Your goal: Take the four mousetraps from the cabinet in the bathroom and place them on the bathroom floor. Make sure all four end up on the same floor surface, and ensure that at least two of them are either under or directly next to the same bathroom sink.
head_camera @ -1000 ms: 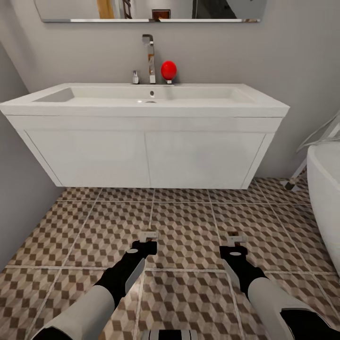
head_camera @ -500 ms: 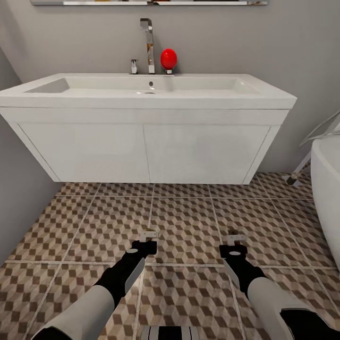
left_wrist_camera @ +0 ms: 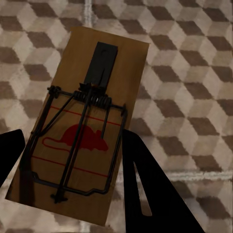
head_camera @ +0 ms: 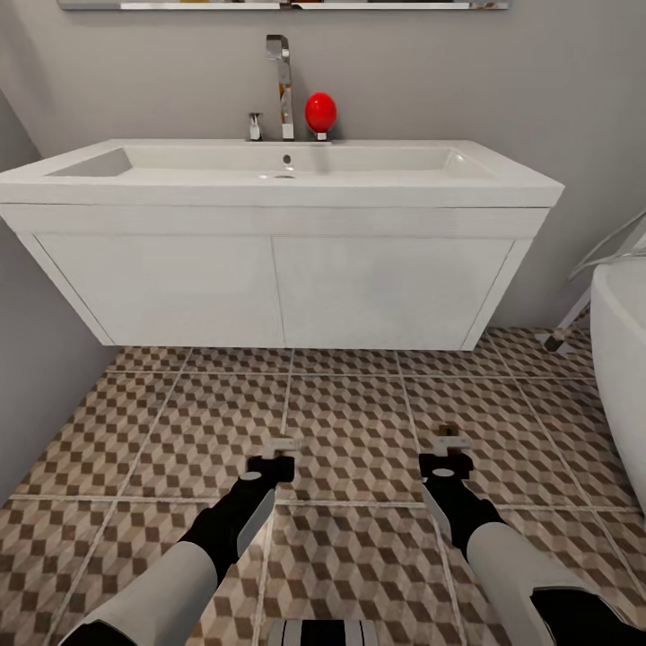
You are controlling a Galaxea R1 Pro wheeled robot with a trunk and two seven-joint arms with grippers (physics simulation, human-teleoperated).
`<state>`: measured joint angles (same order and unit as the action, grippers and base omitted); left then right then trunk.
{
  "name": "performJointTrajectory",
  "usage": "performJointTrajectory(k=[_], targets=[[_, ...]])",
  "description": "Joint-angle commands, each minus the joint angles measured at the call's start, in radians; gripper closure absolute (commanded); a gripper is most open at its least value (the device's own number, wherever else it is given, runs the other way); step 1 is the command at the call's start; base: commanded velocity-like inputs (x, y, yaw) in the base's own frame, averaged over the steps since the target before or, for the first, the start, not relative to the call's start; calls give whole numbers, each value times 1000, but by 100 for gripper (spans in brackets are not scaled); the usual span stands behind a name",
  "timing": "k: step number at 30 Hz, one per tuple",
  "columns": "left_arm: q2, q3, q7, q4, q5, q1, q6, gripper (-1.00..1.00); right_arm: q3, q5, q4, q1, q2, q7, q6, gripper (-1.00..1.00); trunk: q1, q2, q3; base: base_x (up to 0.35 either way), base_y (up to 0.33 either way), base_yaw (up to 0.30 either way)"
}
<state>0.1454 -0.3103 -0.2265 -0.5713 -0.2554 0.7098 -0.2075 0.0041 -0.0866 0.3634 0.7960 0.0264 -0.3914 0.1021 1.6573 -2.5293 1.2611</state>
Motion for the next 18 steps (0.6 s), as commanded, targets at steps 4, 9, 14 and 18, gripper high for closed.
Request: performJointTrajectory(k=[4,9,14,18], targets=[[0,-9,-59,-6,-9,0,-6,100,2,-8,0,0,2,-7,13,100,0,0,1,0,0,0],[-1,-5,-80,-7,-13,0,-11,100,2,-7,-1,0,0,-7,14,100,0,0,1,0,0,0],[-1,-4,-80,-7,-16,0,-7,100,2,-5,-1,0,0,-6,15,100,0,0,1,0,0,0],[-1,-4,-84,-8,-16,0,-19,100,2,-5,-1,0,-1,-6,15,100,0,0,1,0,0,0]])
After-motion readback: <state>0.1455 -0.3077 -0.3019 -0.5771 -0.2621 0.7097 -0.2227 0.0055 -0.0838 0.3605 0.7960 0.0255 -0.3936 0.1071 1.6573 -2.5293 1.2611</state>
